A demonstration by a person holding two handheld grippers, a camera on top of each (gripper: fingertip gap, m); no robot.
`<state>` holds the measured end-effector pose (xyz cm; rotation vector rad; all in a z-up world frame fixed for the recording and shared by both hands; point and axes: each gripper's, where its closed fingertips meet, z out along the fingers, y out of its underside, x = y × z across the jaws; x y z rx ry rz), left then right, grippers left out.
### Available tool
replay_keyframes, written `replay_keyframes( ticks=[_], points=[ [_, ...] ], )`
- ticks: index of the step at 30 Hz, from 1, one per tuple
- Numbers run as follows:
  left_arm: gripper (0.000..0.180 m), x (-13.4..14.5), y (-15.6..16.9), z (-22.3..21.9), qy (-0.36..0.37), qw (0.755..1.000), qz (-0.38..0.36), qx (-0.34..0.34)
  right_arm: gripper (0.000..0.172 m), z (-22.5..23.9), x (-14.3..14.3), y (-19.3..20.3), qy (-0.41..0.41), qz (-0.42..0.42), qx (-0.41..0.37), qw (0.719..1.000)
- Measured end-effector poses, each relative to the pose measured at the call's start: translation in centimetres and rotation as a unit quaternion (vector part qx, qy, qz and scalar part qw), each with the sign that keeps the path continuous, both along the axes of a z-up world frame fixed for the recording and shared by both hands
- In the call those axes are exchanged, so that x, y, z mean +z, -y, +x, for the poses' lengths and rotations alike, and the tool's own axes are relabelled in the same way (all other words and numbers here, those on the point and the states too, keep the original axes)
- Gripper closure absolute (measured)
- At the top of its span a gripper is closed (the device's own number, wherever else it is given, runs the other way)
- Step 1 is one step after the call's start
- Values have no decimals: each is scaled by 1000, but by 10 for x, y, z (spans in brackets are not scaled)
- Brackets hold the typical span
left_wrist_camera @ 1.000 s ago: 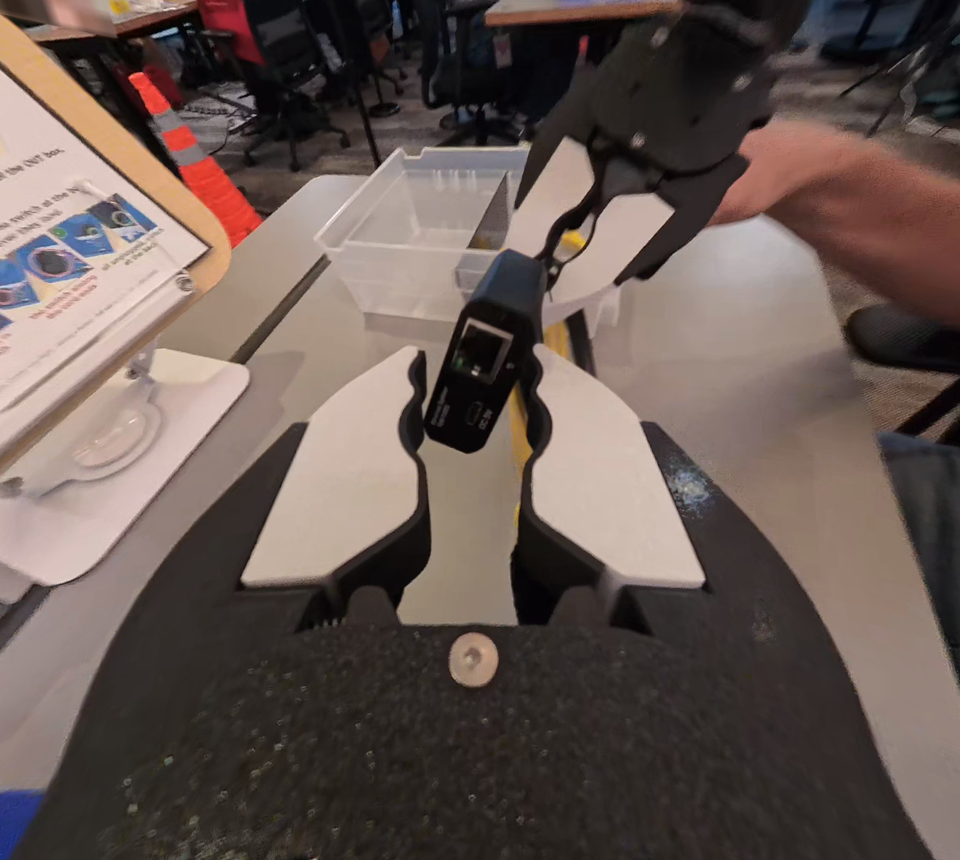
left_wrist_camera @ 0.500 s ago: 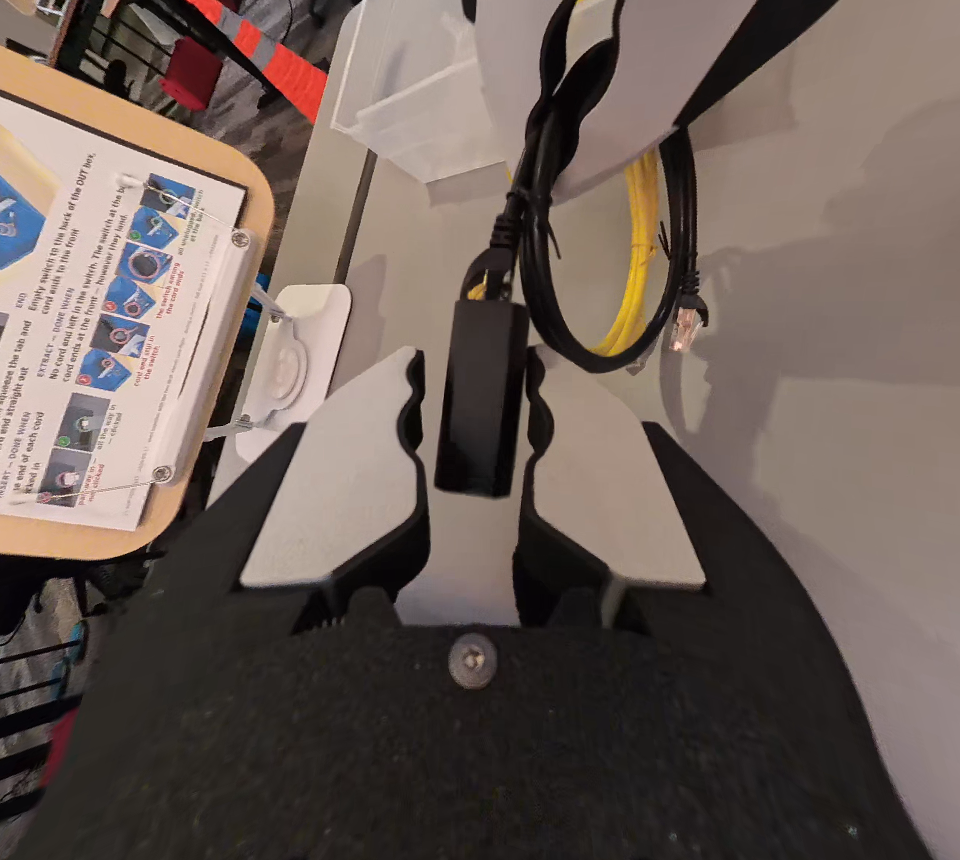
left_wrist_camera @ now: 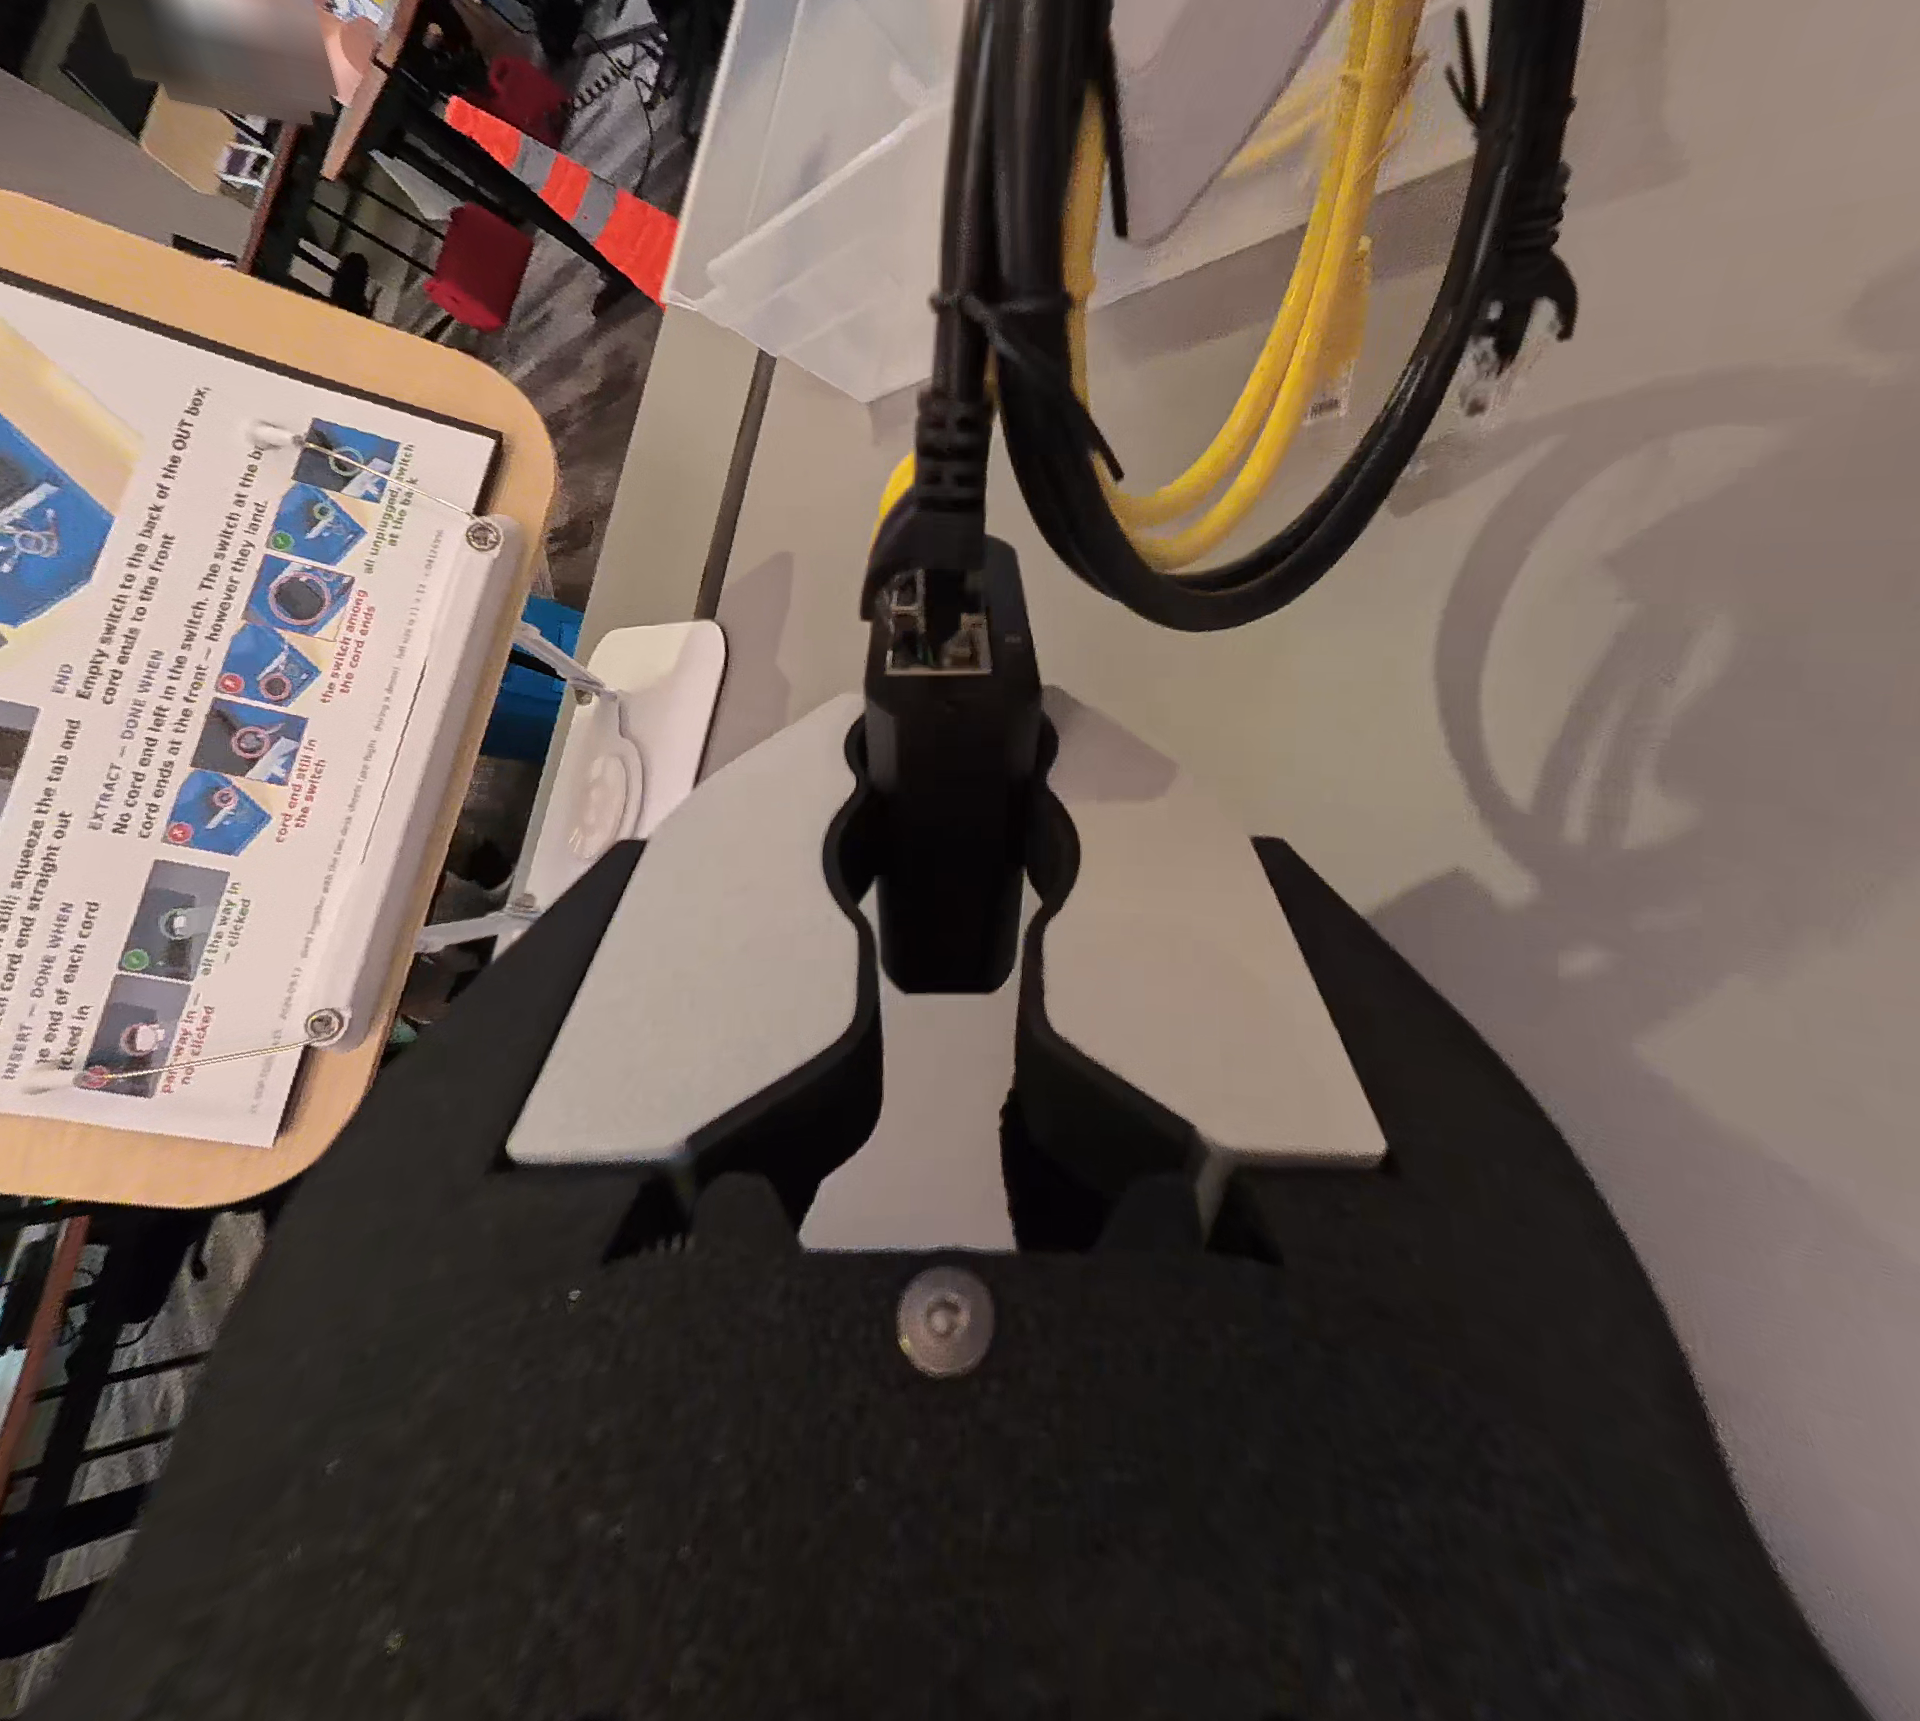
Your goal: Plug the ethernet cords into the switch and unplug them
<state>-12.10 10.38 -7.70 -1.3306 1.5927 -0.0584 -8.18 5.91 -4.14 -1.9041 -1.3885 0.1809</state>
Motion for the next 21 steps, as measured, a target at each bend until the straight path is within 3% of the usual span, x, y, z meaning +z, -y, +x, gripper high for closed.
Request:
replay_keyframes(
  ticks=[3, 10, 14, 16, 18, 21],
  points=[
    [156, -3, 1, 5, 7, 1000, -12, 3, 162, 6, -2, 0, 7, -7, -7, 1000],
    [156, 22, -6, 10, 46, 993, 107, 9, 152, 7, 14, 6, -63, 1, 36, 997],
    [156, 37, 8, 6, 108, 990, 90, -19, 143, 19, 57, 20, -159, 42, 103, 981],
    [157, 39, 13, 0, 105, 991, 83, -23, 146, 33, 74, 18, -197, 64, 115, 972],
    [157, 41, 19, -6, 105, 990, 90, -34, 147, 42, 81, 11, -221, 86, 131, 963],
    [157, 52, 35, -12, 167, 981, 67, -68, 148, 34, 71, -6, -249, 82, 148, 953]
  ],
)
